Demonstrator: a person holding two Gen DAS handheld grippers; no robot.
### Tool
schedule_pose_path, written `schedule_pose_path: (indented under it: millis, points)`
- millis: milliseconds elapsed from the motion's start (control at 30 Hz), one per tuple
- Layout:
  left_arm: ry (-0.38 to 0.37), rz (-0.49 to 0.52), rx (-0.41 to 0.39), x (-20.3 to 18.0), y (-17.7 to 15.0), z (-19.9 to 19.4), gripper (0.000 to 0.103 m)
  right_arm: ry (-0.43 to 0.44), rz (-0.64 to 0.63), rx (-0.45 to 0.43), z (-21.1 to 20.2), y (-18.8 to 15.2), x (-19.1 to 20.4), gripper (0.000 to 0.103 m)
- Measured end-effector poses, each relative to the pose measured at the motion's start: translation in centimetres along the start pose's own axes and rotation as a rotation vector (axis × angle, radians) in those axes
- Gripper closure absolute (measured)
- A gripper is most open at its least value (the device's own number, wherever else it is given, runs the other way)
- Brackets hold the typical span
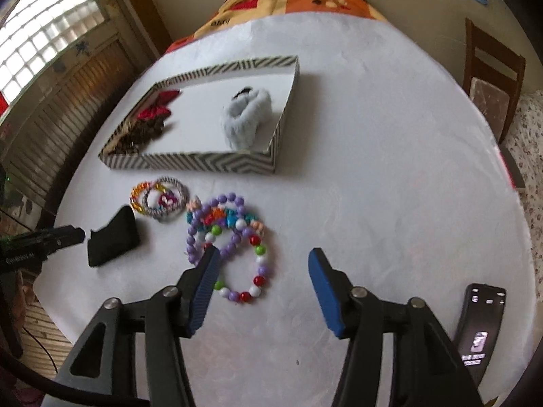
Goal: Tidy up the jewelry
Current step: 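Grasp the black cloth with the left tool while the right tool reaches for the beaded bracelet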
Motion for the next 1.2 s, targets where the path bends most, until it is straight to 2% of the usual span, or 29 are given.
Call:
schedule_pose_path:
  millis: [233, 467, 533, 667, 733, 833, 867, 933, 967, 1067, 1200]
  points:
    - [-0.056, 0.044, 0.02, -0.4, 0.2, 1.1, 0.079, -0.013, -0.023, 0.04, 3.0, -0.4, 0.0, 0.059]
    - [-0.063, 0.143, 0.042, -1.4, 0.8, 2.8, 0.076, -0.005, -0.03, 0.05, 3.8, -0.6, 0.0, 0.07]
    - [-0.052, 0.181, 0.051, -1.9, 0.8, 3.4, 0.074, 0.003, -0.035, 0.046, 3.9, -0.6, 0.1, 0.081]
    - [-0.053, 0.19, 0.06, -2.0, 1.0, 4.1, 0.072, 0.004, -0.043, 0.046, 4.0, -0.6, 0.2, 0.092]
    - [-0.059, 0.2, 0.063, -2.2, 1.0, 4.4, 0.067, 0.008, -0.039, 0.041, 3.8, -0.6, 0.2, 0.093]
    - [-0.033, 0.233, 0.042, -2.7, 0.7, 4.5, 0.066, 0.051, -0.003, 0.018, 2.9, -0.5, 0.0, 0.093]
    - [-0.018, 0.248, 0.033, -3.0, 0.5, 4.4, 0.066, 0.066, 0.005, 0.007, 2.5, -0.4, 0.0, 0.093]
    - [-0.001, 0.25, 0.013, -3.0, 0.2, 4.1, 0.086, 0.066, -0.011, -0.015, 1.4, 0.0, 0.5, 0.093]
    - [0.001, 0.246, 0.004, -2.9, 0.3, 3.9, 0.103, 0.071, -0.017, -0.024, 0.9, 0.1, 0.8, 0.093]
    - [-0.037, 0.206, 0.026, -2.4, 0.6, 3.3, 0.103, 0.094, -0.025, -0.054, -0.8, 0.7, 1.4, 0.093]
    - [-0.062, 0.178, -0.001, -2.2, 1.1, 1.6, 0.103, 0.111, -0.046, -0.097, -2.7, 1.7, 2.3, 0.093]
Point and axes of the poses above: each gripper's, at about its wrist camera, not at the fingertips, and z roughly the way its jaws point, x to its left, y to its top, the point moved 1 cm from there along z, roughly the way its jaws point, and after that the axes turned 10 degrees about y, right-handed, at the moved point
